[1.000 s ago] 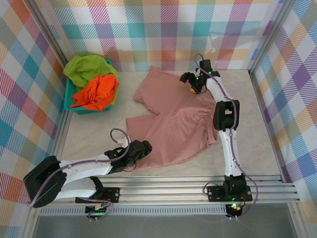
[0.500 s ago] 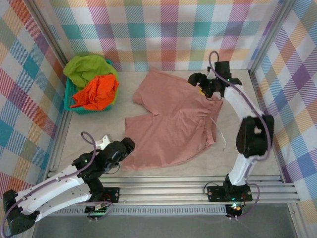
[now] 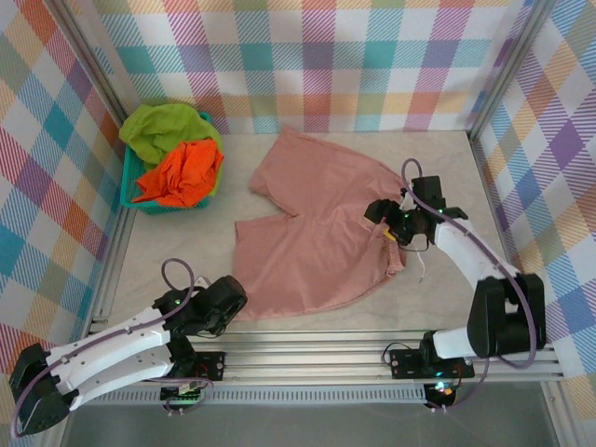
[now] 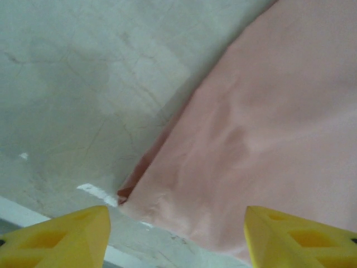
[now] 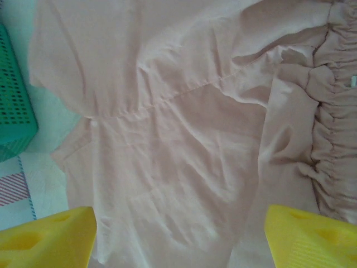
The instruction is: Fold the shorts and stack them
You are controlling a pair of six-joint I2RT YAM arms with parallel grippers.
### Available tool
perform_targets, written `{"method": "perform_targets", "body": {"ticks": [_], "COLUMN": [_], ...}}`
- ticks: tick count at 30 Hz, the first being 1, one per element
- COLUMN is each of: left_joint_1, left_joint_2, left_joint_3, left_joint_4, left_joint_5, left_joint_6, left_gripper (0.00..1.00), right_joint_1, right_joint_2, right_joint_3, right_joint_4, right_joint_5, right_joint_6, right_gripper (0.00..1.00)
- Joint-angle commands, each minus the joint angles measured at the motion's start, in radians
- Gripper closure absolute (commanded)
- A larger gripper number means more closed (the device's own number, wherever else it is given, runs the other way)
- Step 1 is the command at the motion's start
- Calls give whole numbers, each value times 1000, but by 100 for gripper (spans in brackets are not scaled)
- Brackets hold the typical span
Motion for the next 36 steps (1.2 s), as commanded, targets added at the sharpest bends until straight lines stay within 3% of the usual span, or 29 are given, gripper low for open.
{"method": "perform_targets", "body": {"ticks": [1,20,28,36], "left_joint_1": [5,7,9,20], "left_joint_2": [50,191,173,79], "left_joint_3": [-4,-26,-39,39], "left_joint_4": [6,99,102,49], "left_joint_5": [36,55,23,-78], "left_joint_6": [-31,-31,-29,51], "left_gripper": [38,64,99,100], "right_joint_1": [-9,-24,-27,-37], "right_joint_2": [-81,-206,-238,-255], "right_joint_3": [-32,-141,-163,-241], "right_joint_4": [-10,-83,-165,-258], "right_joint_5": [19,38,78,194], "right_joint_6": [10,6,18,77], "right_gripper": [23,23,23,35]}}
